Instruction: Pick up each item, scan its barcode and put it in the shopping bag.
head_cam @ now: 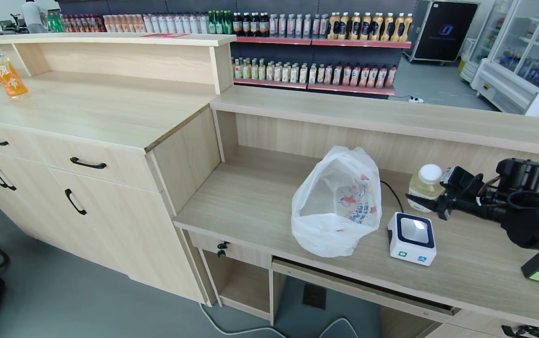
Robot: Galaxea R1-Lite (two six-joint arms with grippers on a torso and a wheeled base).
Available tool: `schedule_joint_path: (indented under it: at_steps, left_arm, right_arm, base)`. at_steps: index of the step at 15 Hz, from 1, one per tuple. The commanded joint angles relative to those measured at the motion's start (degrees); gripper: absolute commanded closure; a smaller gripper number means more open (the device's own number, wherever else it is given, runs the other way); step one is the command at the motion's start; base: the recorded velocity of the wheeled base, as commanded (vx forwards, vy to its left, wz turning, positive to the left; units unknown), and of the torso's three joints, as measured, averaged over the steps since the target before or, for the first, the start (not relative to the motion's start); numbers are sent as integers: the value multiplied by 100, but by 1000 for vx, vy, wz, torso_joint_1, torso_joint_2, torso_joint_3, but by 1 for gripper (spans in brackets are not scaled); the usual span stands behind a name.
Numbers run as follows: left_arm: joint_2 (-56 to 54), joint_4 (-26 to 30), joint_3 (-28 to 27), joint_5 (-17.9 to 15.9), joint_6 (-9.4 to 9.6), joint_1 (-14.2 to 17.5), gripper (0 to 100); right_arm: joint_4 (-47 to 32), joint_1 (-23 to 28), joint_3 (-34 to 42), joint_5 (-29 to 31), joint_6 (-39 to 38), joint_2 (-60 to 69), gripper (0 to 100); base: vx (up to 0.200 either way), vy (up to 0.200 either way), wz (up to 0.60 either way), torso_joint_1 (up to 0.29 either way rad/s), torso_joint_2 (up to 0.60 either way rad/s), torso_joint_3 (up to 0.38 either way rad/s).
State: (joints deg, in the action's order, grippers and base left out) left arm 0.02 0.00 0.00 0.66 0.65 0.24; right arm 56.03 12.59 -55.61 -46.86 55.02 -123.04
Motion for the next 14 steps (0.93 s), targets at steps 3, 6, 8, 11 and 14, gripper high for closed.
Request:
schedule_joint_path:
  at_steps: [3, 6, 8, 11, 14]
  left_arm:
    - [-2, 0, 0, 4, 6, 2, 0]
    - [-2, 0, 0, 4, 6, 2, 0]
    - [-2, 0, 0, 4, -3, 2, 0]
    - [-2, 0, 0, 4, 6, 2, 0]
    - [-2, 0, 0, 4, -3, 2, 0]
  right_arm:
    - [40, 6, -178, -174, 71, -326, 100]
    - [31, -2, -239, -201, 159, -405, 100]
    - [22, 6, -239, -192, 273, -484, 100]
    - [-22, 6, -204, -192, 457, -475, 100]
    - [-74, 24, -178, -201, 545, -423, 100]
  base:
    - [0, 0, 0, 0, 0, 0]
    - [0, 0, 0, 0, 0, 0]
    - [0, 0, 0, 0, 0, 0]
    - [0, 0, 0, 0, 0, 0]
    - [0, 0, 0, 0, 0, 0]
